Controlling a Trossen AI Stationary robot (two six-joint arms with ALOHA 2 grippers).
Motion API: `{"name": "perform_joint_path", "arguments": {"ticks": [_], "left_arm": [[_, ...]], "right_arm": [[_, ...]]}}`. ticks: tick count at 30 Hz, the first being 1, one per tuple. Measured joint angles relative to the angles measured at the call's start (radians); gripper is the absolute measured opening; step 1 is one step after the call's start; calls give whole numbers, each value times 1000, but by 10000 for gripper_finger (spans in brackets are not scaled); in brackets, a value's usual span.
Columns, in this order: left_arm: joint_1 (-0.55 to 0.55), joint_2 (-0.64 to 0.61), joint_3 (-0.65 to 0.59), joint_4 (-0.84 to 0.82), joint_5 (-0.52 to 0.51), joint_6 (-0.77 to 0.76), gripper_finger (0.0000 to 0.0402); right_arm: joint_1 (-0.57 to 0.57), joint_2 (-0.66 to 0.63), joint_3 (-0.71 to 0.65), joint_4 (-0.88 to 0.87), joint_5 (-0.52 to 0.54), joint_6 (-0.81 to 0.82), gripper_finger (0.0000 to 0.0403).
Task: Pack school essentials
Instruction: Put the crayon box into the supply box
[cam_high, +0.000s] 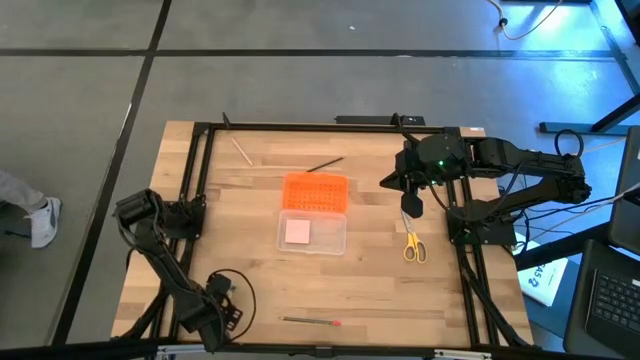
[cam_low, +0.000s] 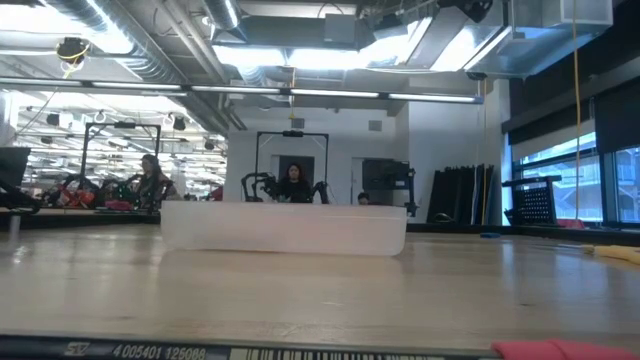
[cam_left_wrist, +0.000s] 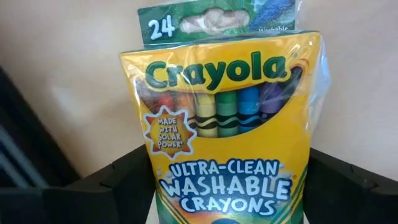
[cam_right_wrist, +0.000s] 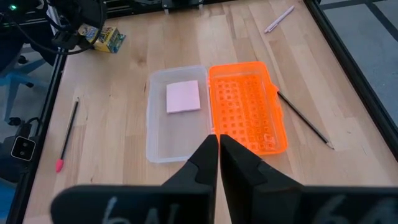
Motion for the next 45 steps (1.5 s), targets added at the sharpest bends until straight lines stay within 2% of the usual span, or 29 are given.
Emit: {"name": "perform_joint_path", "arguments": {"ticks": [8,13,18,26,33,39,45], "left_arm": [[11,-101,-3,-75,-90,54,313],[42,-189,-1,-136,-121,166,313],[100,-278,-1,-220,-127,349,314],[245,-379,-1,-296,-158,820,314],[410,-391,1,-297,-181,1301,314],[561,-391,0,-266,-231,1601,314],[702,-389,1,-113,-237,1844,314]], "right_arm": [[0,0,0,0,0,0,20],[0,0,0,0,0,0,20],[0,0,0,0,0,0,20],[0,0,0,0,0,-1,20],[0,0,0,0,0,-1,20],[0,0,0,0,-1,-24,20],[0,0,0,0,-10,-48,20]]}}
